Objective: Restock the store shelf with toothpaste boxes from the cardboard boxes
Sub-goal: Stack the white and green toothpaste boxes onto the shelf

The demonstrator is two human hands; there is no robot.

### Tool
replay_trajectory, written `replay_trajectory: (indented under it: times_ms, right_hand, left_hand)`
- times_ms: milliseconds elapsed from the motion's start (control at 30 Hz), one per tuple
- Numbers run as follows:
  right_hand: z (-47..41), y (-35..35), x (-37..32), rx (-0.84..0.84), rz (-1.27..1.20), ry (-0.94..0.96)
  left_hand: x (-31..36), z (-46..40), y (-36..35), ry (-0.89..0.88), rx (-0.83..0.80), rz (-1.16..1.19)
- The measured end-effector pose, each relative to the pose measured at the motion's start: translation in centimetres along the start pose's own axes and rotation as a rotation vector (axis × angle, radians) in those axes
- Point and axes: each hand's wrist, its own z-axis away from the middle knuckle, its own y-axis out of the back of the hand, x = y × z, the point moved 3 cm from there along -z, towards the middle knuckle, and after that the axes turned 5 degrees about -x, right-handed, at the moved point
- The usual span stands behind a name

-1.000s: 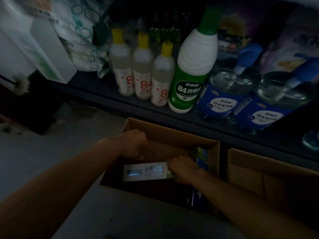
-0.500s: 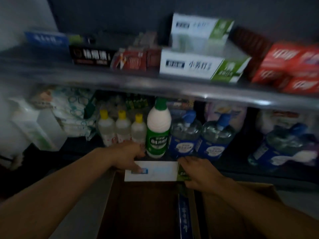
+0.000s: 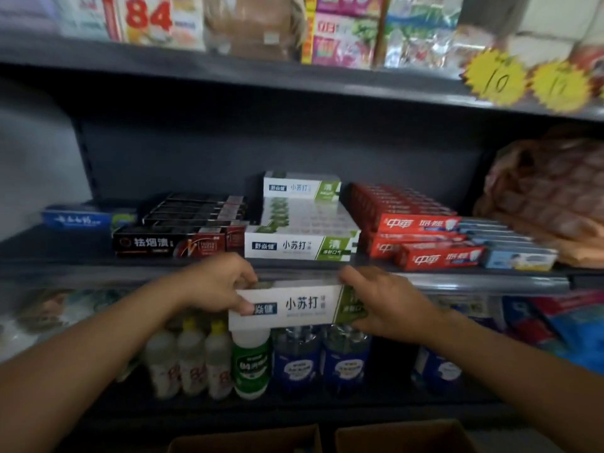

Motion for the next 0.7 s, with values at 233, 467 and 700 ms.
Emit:
replay_trajectory:
  times_ms: [233, 467, 700]
  right_hand:
    - [-2.5, 3.8, 4.6, 0.021, -0.034, -0.105]
    - [-4.5, 4.6, 8.1, 0.051, -0.013, -0.156]
    - [-6.5, 1.5, 9.6, -0.006, 0.034, -0.151]
  left_hand:
    - [3.1, -1.7, 4.2, -0.040, 0.199, 0.015]
    - [4.0, -5.1, 6.0, -0.085, 0.286, -0.013]
    - [3.3, -8.4, 4.3, -0.040, 0.266, -0.067]
